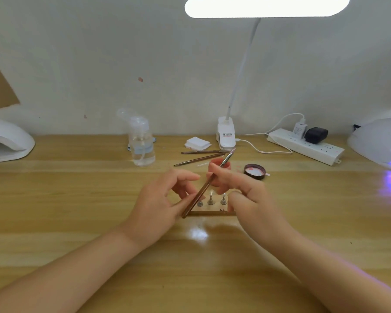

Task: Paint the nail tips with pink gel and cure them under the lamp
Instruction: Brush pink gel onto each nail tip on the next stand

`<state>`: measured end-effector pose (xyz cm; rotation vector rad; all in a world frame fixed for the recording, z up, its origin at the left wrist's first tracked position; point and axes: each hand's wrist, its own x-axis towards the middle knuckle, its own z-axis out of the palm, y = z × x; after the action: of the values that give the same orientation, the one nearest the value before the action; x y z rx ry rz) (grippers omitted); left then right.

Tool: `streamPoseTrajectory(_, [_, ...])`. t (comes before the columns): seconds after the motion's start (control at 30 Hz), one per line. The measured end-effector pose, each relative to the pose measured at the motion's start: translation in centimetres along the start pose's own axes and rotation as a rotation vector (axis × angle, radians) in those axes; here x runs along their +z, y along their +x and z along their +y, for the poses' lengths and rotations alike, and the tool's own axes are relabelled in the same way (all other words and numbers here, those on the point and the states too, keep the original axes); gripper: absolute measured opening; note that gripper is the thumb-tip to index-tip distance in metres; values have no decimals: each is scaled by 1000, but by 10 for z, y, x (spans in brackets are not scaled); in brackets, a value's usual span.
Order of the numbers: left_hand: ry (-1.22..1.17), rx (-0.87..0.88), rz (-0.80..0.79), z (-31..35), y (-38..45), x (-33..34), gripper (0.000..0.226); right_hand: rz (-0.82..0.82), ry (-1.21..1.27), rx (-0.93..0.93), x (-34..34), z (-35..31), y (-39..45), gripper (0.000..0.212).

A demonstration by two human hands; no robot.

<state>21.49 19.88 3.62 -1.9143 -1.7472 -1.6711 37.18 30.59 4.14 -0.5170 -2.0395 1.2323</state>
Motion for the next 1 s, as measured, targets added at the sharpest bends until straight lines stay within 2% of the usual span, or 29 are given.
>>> streamPoseTrajectory(0.1, [38, 117, -21, 2, -2, 2, 22, -59, 4, -6, 5, -3, -4, 63])
streamPoseTrajectory(0.23, [71, 195, -48, 3, -4, 4, 15, -127, -101, -39, 4, -9, -4, 68])
streamPoseTrajectory(0.33, [-66, 52, 24, 4, -7, 4, 21, -120, -205, -72, -7, -18, 1, 73])
streamPoseTrajectory(0.47, [-284, -125, 101, 2, -9, 5, 20, -133, -596, -145, -40, -20, 16, 56])
streamPoseTrajectory(0.53, [-337, -170, 113, 0, -7, 4, 21, -174, -725, -62, -57, -16, 22, 41])
streamPoseTrajectory(0.63, [-389, -214, 140, -4, -5, 3, 24, -296, -891, 134, -77, -3, 27, 50])
streamPoseTrajectory(0.73, [-396, -239, 156, -8, -5, 4, 24, -380, -876, 288, -83, 7, 26, 53])
streamPoseTrajectory(0.9, [-395, -243, 163, -11, -5, 4, 22, -401, -843, 340, -87, 15, 27, 36])
streamPoseTrajectory(1.0, [-397, -237, 160, -11, -5, 5, 19, -396, -819, 365, -91, 14, 26, 34])
